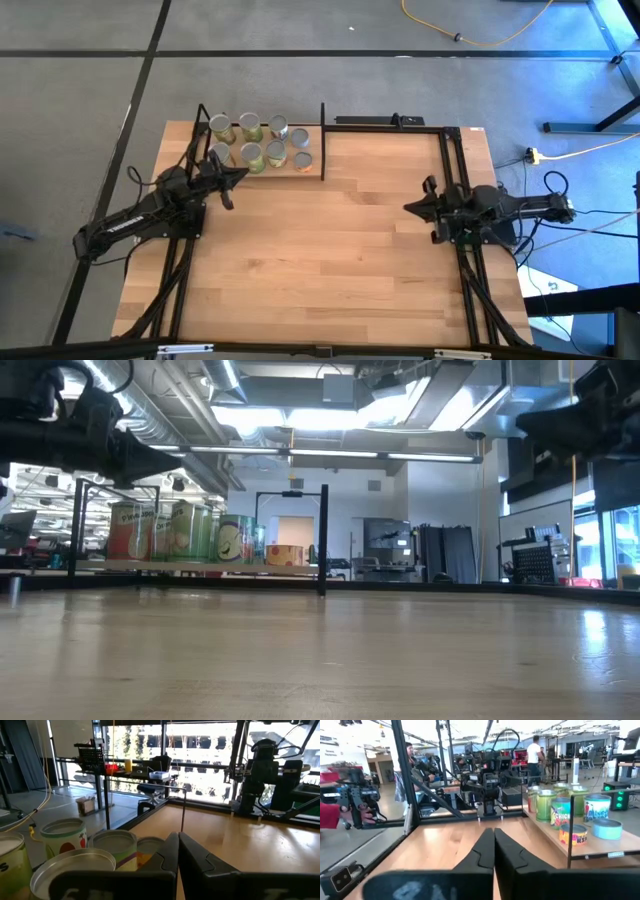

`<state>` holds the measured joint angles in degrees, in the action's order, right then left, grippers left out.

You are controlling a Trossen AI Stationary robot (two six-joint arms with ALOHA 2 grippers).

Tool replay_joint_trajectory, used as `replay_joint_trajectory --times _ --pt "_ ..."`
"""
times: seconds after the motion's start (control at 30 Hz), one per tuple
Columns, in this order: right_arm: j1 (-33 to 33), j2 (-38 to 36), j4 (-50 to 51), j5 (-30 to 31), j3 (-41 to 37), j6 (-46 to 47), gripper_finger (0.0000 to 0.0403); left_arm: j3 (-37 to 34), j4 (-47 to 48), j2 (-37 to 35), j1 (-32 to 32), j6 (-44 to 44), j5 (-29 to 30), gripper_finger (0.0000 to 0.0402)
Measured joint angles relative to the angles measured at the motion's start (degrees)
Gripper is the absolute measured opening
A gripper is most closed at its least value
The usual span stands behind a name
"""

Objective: Pick and place cans onto a shelf
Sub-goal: Return to Home Position

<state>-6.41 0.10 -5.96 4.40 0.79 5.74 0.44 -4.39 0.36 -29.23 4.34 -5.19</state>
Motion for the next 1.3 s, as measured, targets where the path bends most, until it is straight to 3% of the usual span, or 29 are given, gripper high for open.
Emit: replay_joint_trajectory --times 0.6,0.77,0.97,1.3 --pt "0.0 0.2 3.7 0.5 -0.4 -4.8 0.0022 0.0 2.2 0.0 0.0 -0.4 -0.6 0.0000" --pt "0.0 0.2 3.7 0.5 -0.4 -4.8 0.0023 0.0 1.8 0.0 0.0 -3.0 -5.0 0.0000" --pt "0.0 0.2 3.7 0.5 -0.4 -4.7 0.0024 0.0 1.8 0.0 0.0 -3.4 -5.9 0.0000" --pt "0.0 0.2 3.7 0.5 -0.3 -4.7 0.0025 0.0 2.6 0.0 0.0 -5.3 2.7 0.0000"
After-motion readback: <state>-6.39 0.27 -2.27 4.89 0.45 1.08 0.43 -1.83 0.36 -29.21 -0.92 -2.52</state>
